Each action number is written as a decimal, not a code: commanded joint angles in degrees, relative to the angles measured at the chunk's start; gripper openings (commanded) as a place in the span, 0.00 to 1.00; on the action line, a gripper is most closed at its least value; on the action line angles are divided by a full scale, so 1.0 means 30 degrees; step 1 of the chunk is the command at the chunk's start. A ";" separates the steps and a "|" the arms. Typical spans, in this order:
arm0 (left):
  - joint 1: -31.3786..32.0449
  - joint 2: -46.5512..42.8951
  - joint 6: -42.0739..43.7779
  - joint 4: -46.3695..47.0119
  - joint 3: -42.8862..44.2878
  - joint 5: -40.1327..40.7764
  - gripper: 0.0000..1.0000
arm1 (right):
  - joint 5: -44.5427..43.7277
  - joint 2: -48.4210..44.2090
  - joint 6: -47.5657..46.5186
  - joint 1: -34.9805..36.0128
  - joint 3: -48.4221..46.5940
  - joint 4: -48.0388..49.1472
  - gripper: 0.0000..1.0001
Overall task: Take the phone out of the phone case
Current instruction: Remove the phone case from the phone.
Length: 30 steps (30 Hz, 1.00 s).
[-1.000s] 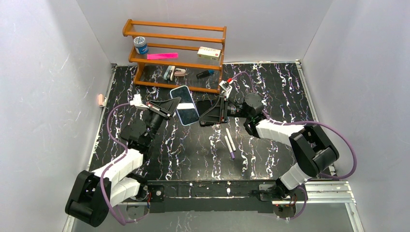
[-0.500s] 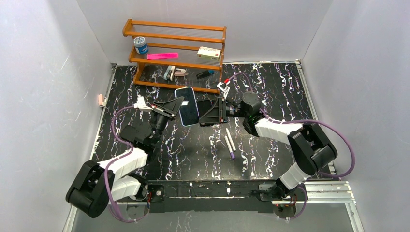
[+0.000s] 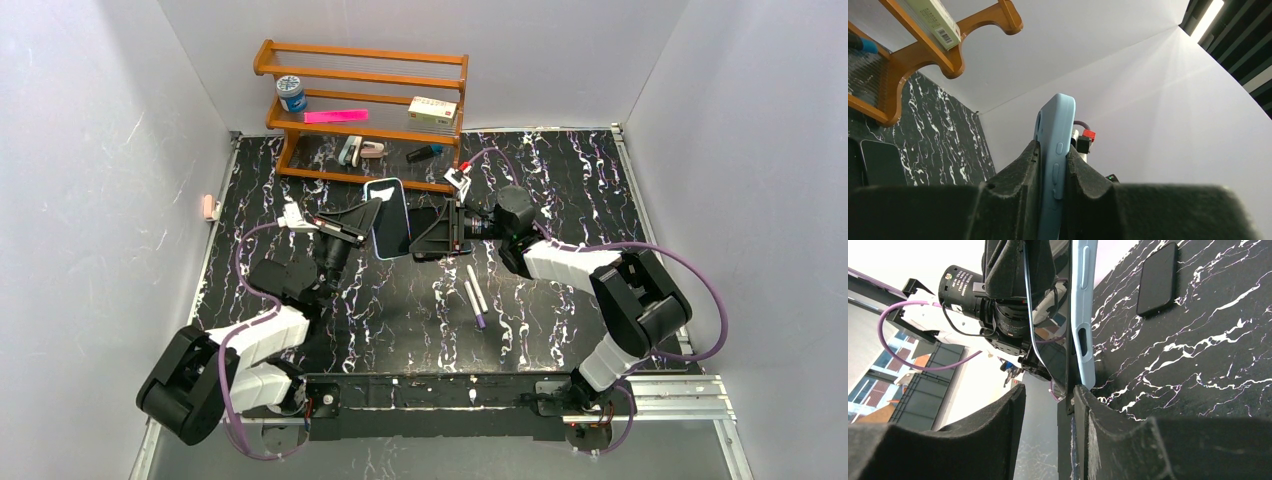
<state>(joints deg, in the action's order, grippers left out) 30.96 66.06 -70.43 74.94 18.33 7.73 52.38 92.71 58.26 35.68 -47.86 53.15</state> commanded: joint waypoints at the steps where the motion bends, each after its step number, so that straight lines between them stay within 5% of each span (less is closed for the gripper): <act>1: 0.2270 -0.0063 -0.1954 0.2322 0.0042 -0.3710 0.00 | -0.3182 0.0274 -0.0826 0.0396 -0.1802 0.1293 0.49; 10: 0.1665 -0.3093 0.0815 0.0057 -0.1421 -0.1495 0.00 | -0.2616 -0.1370 -0.2946 -0.0217 -0.0710 -0.0970 0.50; 20: 0.1369 -0.4200 0.0870 -0.1059 -0.1587 -0.0434 0.00 | -0.2917 -0.2117 -0.3762 -0.0779 -0.0099 -0.1910 0.78; 30: 0.1369 -0.3809 0.0888 -0.0992 -0.1163 -0.0106 0.00 | -0.1344 -0.1196 -0.1799 0.0088 -0.0164 0.1086 0.71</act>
<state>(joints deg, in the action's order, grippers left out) 34.98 55.00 -67.29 67.92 13.39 6.42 45.78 88.90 51.00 34.41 -47.83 49.93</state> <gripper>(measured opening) 0.149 0.733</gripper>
